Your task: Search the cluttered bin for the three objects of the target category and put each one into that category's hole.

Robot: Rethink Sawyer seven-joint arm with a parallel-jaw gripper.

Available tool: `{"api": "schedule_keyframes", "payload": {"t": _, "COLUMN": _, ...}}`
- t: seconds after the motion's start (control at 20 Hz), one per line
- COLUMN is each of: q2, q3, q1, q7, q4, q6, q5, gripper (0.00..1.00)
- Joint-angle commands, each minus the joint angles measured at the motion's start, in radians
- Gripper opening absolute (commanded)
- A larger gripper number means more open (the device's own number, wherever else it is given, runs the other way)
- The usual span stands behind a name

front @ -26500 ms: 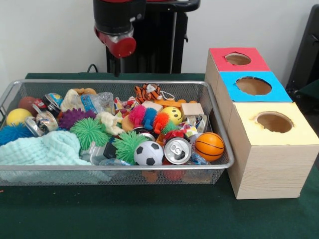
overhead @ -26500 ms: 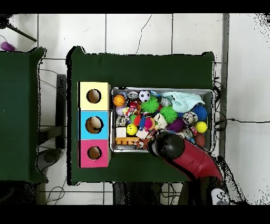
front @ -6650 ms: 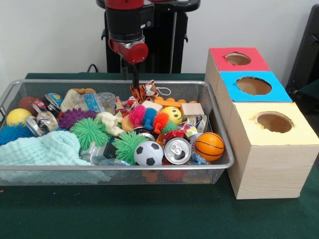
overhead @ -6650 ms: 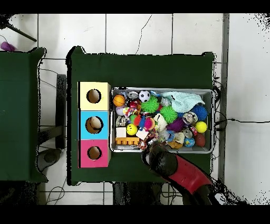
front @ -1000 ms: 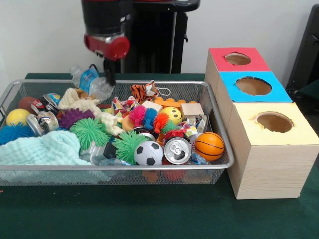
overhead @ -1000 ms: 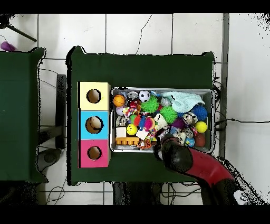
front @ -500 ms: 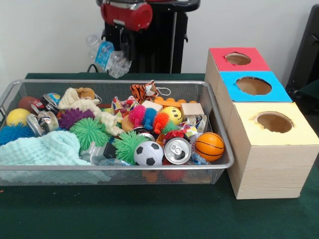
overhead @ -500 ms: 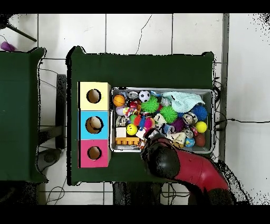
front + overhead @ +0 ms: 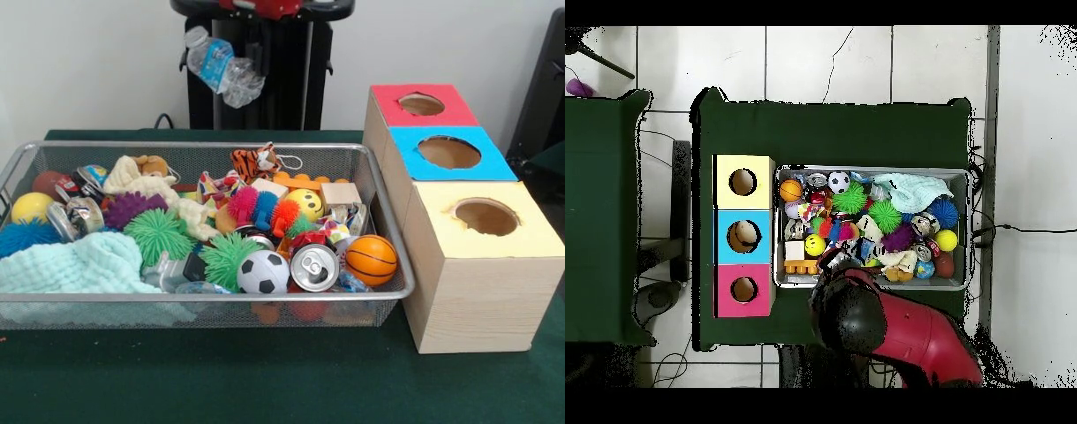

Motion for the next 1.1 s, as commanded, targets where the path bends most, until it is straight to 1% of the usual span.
{"api": "schedule_keyframes", "payload": {"t": 0.05, "q2": -0.030, "q3": -0.027, "q1": 0.045, "q7": 0.186, "q4": 0.077, "q6": 0.112, "q5": 0.083, "gripper": 0.00}}
{"api": "schedule_keyframes", "payload": {"t": 0.4, "q2": -0.034, "q3": -0.058, "q1": 0.122, "q7": 0.215, "q4": 0.086, "q6": 0.124, "q5": 0.149, "gripper": 0.00}}
{"api": "schedule_keyframes", "payload": {"t": 0.55, "q2": -0.037, "q3": -0.080, "q1": 0.165, "q7": 0.238, "q4": 0.075, "q6": 0.141, "q5": 0.172, "gripper": 0.00}}
{"api": "schedule_keyframes", "payload": {"t": 0.8, "q2": -0.025, "q3": -0.106, "q1": 0.207, "q7": 0.244, "q4": 0.060, "q6": 0.145, "q5": 0.213, "gripper": 0.00}}
{"api": "schedule_keyframes", "payload": {"t": 1.1, "q2": -0.021, "q3": -0.152, "q1": 0.291, "q7": 0.281, "q4": 0.038, "q6": 0.170, "q5": 0.255, "gripper": 0.00}}
